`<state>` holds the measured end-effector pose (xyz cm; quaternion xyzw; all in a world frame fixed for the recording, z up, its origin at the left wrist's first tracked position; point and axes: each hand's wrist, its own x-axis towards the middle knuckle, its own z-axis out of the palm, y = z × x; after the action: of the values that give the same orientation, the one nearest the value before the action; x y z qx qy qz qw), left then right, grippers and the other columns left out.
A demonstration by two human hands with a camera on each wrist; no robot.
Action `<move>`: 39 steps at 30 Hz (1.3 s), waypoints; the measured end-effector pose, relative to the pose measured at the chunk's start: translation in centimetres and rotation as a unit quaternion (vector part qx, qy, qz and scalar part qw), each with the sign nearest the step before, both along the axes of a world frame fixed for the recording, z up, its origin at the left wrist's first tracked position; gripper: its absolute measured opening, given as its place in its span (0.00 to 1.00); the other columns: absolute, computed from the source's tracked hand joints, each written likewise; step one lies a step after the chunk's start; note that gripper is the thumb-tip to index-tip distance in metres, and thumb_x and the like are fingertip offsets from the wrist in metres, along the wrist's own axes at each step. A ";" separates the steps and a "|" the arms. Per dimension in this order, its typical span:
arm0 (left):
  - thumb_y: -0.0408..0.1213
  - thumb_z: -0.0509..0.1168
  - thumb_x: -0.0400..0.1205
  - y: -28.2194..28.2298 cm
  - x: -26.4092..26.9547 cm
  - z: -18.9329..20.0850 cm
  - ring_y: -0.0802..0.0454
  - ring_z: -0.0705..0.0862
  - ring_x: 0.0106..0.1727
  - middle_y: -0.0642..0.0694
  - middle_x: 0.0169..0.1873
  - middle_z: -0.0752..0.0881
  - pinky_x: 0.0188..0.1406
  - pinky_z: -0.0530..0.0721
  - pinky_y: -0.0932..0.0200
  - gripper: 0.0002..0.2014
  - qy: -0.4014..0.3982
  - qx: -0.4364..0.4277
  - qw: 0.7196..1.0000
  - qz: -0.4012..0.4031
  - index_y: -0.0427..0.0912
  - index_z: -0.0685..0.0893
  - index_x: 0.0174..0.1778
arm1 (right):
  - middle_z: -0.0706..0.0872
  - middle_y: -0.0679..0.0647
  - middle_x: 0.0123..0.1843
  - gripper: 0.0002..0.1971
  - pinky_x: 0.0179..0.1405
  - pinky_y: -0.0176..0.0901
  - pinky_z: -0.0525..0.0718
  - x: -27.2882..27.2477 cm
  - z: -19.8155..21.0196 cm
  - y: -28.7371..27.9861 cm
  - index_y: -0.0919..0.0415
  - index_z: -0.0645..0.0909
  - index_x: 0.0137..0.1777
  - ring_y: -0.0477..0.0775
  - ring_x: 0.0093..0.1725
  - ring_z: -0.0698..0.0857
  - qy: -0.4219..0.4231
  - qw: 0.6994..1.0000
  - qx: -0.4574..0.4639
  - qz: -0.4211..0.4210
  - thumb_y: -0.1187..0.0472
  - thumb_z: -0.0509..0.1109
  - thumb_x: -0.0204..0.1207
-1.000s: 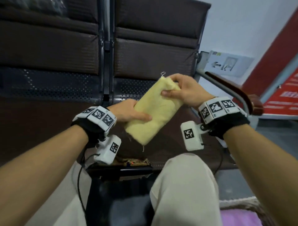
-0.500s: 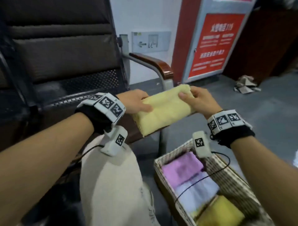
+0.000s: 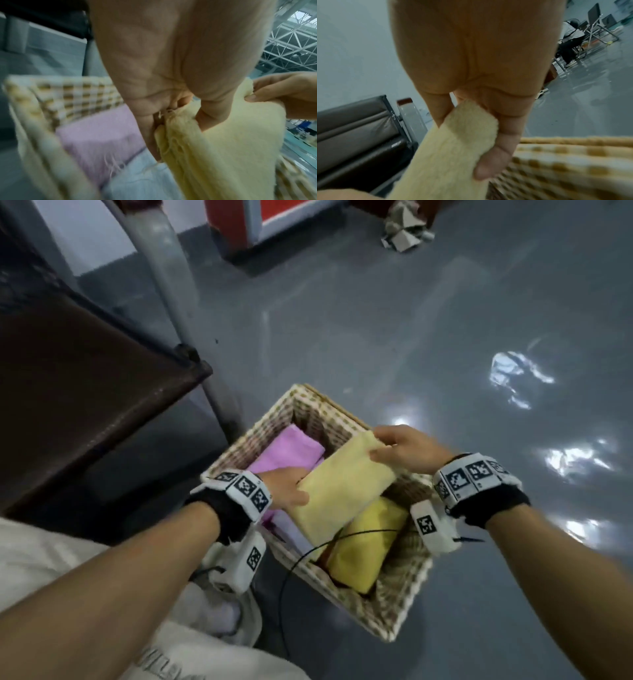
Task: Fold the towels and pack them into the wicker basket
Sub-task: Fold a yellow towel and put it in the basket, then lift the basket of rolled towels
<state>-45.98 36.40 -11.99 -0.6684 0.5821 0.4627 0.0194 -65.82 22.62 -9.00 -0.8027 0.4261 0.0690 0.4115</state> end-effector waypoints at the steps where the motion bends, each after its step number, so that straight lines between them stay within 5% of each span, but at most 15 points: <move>1: 0.38 0.62 0.81 0.3 -1.1 -1.1 0.42 0.81 0.59 0.39 0.59 0.82 0.41 0.70 0.62 0.14 0.010 0.015 1.000 -0.016 0.37 0.76 0.61 | 0.83 0.57 0.62 0.15 0.64 0.51 0.79 -0.6 -0.7 0.2 0.59 0.80 0.64 0.57 0.63 0.80 0.043 0.999 0.005 0.017 0.59 0.69 0.78; 3: 0.41 0.64 0.81 1.2 -3.0 -2.8 0.44 0.81 0.60 0.42 0.60 0.82 0.45 0.73 0.63 0.16 0.024 0.046 0.998 -0.048 0.39 0.76 0.63 | 0.83 0.54 0.63 0.16 0.66 0.52 0.77 -1.3 -1.7 0.9 0.57 0.80 0.65 0.57 0.65 0.80 0.093 0.995 0.017 0.040 0.58 0.69 0.78; 7: 0.39 0.66 0.80 3.2 -5.1 -4.6 0.45 0.79 0.67 0.44 0.67 0.80 0.68 0.76 0.50 0.24 0.077 0.077 0.990 -0.092 0.40 0.72 0.72 | 0.76 0.53 0.72 0.22 0.65 0.43 0.70 -1.2 -4.1 2.7 0.57 0.74 0.73 0.54 0.71 0.74 0.184 0.979 -0.005 0.083 0.57 0.65 0.79; 14: 0.38 0.62 0.82 3.4 -3.9 -1.9 0.47 0.82 0.62 0.44 0.63 0.83 0.55 0.76 0.65 0.16 0.004 -0.010 1.000 0.007 0.44 0.80 0.66 | 0.85 0.58 0.56 0.08 0.51 0.47 0.82 -0.4 -4.6 4.3 0.60 0.82 0.52 0.58 0.54 0.83 0.277 0.947 -0.083 0.141 0.59 0.66 0.77; 18: 0.36 0.64 0.81 3.5 -1.2 3.0 0.49 0.83 0.58 0.44 0.56 0.86 0.52 0.74 0.67 0.12 -0.002 -0.107 0.992 0.063 0.44 0.84 0.60 | 0.88 0.59 0.53 0.12 0.53 0.48 0.84 0.8 -0.9 5.0 0.60 0.85 0.55 0.61 0.53 0.85 0.209 0.960 -0.165 0.085 0.57 0.67 0.75; 22: 0.29 0.64 0.79 3.3 1.7 9.6 0.46 0.86 0.44 0.41 0.43 0.88 0.45 0.82 0.64 0.07 0.087 -0.198 0.961 0.172 0.41 0.85 0.48 | 0.88 0.57 0.55 0.11 0.57 0.46 0.81 3.8 4.3 5.8 0.59 0.86 0.55 0.60 0.57 0.85 0.091 0.975 -0.197 0.054 0.59 0.67 0.76; 26: 0.29 0.63 0.81 3.1 4.8 14.5 0.46 0.83 0.40 0.42 0.36 0.86 0.50 0.83 0.55 0.05 0.145 -0.238 0.933 0.226 0.40 0.83 0.45 | 0.89 0.57 0.56 0.11 0.54 0.41 0.77 8.3 7.7 5.7 0.59 0.86 0.56 0.59 0.58 0.84 0.027 0.974 -0.222 0.040 0.60 0.68 0.77; 30: 0.31 0.62 0.82 2.4 8.5 16.2 0.52 0.82 0.37 0.47 0.36 0.85 0.36 0.76 0.62 0.05 0.164 -0.217 0.931 0.245 0.41 0.82 0.48 | 0.89 0.56 0.55 0.11 0.49 0.36 0.74 13.4 7.5 4.9 0.58 0.86 0.56 0.56 0.55 0.85 0.006 0.979 -0.203 0.028 0.59 0.69 0.77; 35: 0.31 0.61 0.83 -0.7 13.8 15.9 0.44 0.83 0.43 0.39 0.43 0.85 0.37 0.76 0.62 0.06 0.263 -0.195 0.903 0.277 0.37 0.83 0.51 | 0.90 0.57 0.50 0.09 0.54 0.42 0.80 19.1 4.2 2.8 0.61 0.87 0.53 0.53 0.49 0.86 -0.023 0.989 -0.145 -0.012 0.60 0.71 0.77; 39: 0.31 0.61 0.83 -4.1 18.4 13.7 0.45 0.84 0.43 0.42 0.39 0.85 0.42 0.78 0.58 0.06 0.262 -0.173 0.909 0.273 0.38 0.84 0.49 | 0.88 0.55 0.39 0.09 0.34 0.34 0.83 22.9 1.9 0.8 0.63 0.85 0.54 0.47 0.32 0.84 -0.029 0.993 -0.077 -0.084 0.61 0.70 0.78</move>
<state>-27.54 32.34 1.72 -0.6485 0.4320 0.5010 -0.3766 -42.97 23.41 -7.12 -0.7953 0.4838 -0.0222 0.3646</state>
